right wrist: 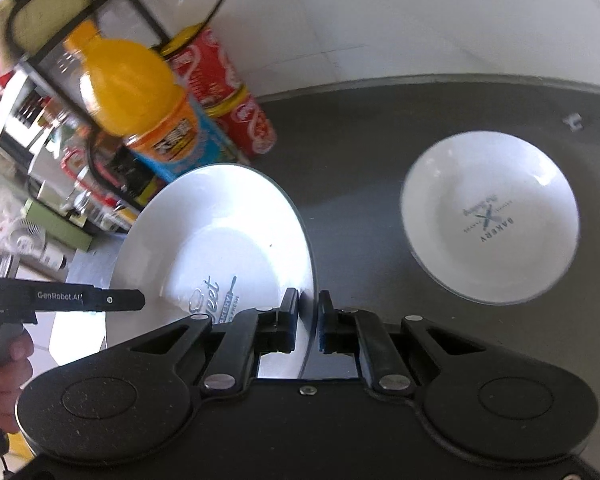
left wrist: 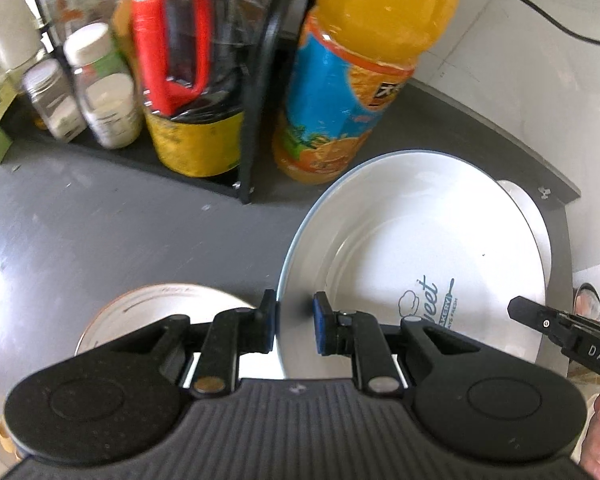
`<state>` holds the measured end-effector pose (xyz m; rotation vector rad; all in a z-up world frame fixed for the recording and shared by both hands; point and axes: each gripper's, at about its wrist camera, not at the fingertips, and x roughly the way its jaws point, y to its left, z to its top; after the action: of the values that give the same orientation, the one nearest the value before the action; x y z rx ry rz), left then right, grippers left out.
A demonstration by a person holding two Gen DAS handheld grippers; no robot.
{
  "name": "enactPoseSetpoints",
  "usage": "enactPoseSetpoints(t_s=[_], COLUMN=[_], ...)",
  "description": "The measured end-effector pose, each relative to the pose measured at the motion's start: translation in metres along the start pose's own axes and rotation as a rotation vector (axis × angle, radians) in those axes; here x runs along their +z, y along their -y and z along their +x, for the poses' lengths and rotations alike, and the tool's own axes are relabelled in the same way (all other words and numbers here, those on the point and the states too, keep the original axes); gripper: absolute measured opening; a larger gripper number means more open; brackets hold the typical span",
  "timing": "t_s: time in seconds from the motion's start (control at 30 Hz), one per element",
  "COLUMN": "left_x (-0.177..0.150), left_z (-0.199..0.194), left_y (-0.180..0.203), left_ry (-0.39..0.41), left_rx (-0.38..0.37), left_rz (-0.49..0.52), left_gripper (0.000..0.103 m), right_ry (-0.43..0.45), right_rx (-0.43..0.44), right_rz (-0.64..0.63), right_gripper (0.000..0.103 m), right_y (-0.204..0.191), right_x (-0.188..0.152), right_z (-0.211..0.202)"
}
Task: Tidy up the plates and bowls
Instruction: 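Lift the 'Sweet' plate with both grippers and carry it over the orange-rimmed plate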
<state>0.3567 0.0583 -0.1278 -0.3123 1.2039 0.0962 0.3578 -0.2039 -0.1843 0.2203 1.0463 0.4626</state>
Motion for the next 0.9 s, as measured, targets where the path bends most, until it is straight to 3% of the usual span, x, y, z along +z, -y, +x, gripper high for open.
enactPoseSetpoints(t_s=[0.3,0.4,0.9], left_x=[-0.008,-0.008,-0.019], left_z=[-0.001,0.000,0.009], left_y=[-0.027,-0.032,-0.088], left_ry=[0.010,0.007,-0.052], left_rx=[-0.013,-0.010,-0.054], left_rz=[-0.050,-0.023,-0.006], left_gripper=[0.015,0.015,0.014], right_ry=[-0.005,0.015,0.004], right_rx=[0.017,0.031,-0.023], right_rz=[0.001,0.033,0.086], right_gripper=[0.009,0.009,0.007], right_y=[-0.021,-0.027,-0.066], right_x=[-0.011,-0.013,-0.050], right_z=[-0.001,-0.004,0.015])
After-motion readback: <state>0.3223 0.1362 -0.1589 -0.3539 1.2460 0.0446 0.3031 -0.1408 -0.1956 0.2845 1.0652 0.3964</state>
